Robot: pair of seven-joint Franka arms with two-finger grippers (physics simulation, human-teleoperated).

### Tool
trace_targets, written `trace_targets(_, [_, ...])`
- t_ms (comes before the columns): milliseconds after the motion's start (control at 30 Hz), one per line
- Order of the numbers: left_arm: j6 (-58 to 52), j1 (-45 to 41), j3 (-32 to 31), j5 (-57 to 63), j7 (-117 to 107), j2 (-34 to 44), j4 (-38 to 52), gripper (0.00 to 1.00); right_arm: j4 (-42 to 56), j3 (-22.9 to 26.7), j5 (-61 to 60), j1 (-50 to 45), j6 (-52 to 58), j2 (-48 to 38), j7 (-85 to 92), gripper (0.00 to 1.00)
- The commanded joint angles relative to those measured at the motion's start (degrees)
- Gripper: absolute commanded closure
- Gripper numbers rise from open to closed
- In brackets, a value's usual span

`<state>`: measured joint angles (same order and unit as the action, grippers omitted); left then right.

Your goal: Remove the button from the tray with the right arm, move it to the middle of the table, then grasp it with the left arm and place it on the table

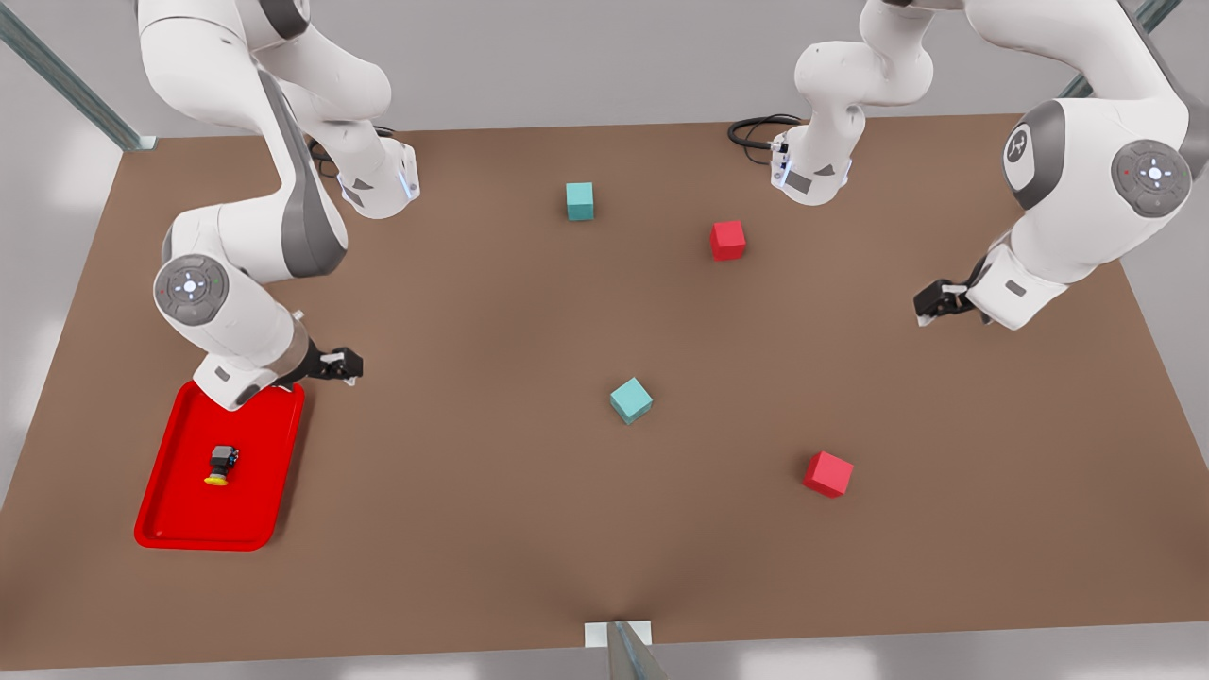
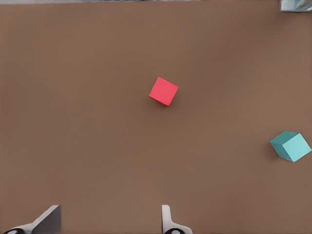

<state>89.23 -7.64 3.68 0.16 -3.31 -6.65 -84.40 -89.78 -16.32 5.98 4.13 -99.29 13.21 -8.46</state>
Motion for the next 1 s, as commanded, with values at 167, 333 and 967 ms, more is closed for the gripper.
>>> trace_targets(167, [1.83, 0.08, -0.43, 0.1, -0.21, 0.06, 0.03, 0.0, 1.27, 0.41, 0.7, 0.44, 2.09, 3.4, -7.9, 0.0])
trace_targets(333, [1.83, 0.17, -0.34, 0.1, -0.21, -0.03, 0.03, 0.0, -3.29, 0.41, 7.46, 14.14, -0.37, 9.91, -3.33, 0.0])
trace_targets(967, [2.09, 0.34, -0.43, 0.1, -0.21, -1.0, 0.03, 0.0, 1.28, 1.64, 10.01, 27.42, -35.09, 30.56, 31.48, 0.0])
